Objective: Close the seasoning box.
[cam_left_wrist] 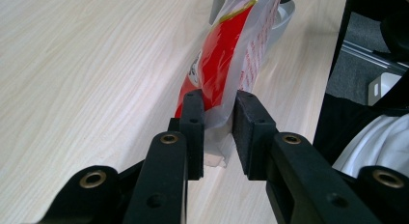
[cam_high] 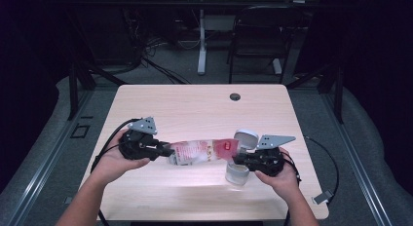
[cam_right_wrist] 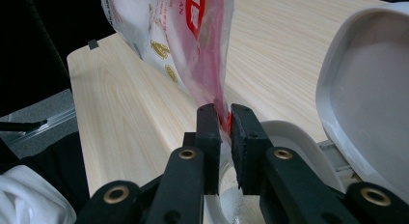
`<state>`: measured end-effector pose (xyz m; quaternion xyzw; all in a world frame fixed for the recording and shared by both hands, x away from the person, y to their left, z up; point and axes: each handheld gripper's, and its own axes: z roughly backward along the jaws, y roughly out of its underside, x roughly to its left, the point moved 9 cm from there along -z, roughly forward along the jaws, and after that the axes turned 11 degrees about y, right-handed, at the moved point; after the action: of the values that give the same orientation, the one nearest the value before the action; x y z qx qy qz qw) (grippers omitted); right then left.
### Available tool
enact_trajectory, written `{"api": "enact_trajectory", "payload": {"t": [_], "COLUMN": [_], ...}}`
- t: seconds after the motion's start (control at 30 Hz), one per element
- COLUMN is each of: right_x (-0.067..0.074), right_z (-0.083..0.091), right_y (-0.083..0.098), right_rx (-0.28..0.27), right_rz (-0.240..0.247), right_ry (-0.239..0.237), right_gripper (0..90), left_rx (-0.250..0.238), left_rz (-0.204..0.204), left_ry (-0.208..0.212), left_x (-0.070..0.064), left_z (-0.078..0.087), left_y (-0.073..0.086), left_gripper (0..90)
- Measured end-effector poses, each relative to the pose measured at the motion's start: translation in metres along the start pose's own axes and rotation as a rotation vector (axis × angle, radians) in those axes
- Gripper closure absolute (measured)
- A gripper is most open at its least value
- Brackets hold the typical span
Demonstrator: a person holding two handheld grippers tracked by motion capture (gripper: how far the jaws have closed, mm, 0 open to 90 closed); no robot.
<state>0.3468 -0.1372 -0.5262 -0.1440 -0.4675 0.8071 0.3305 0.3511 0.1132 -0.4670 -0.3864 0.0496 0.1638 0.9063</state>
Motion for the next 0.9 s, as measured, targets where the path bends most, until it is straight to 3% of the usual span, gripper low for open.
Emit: {"api": "enact_trajectory", "payload": {"t": [0.9], "right_x": [-0.001], "right_z": [0.0], "right_y": [0.002], "right_rx": [0.004], "right_rz": [-0.005], "right_ry": [0.005], "right_gripper": [83.6], "left_rx": [-0.013], "left_rz": [-0.008], "left_ry": [-0.002], "left_x": [0.0], "left_z": [0.004], "left_y": [-0.013], "left_gripper": [75.7]}}
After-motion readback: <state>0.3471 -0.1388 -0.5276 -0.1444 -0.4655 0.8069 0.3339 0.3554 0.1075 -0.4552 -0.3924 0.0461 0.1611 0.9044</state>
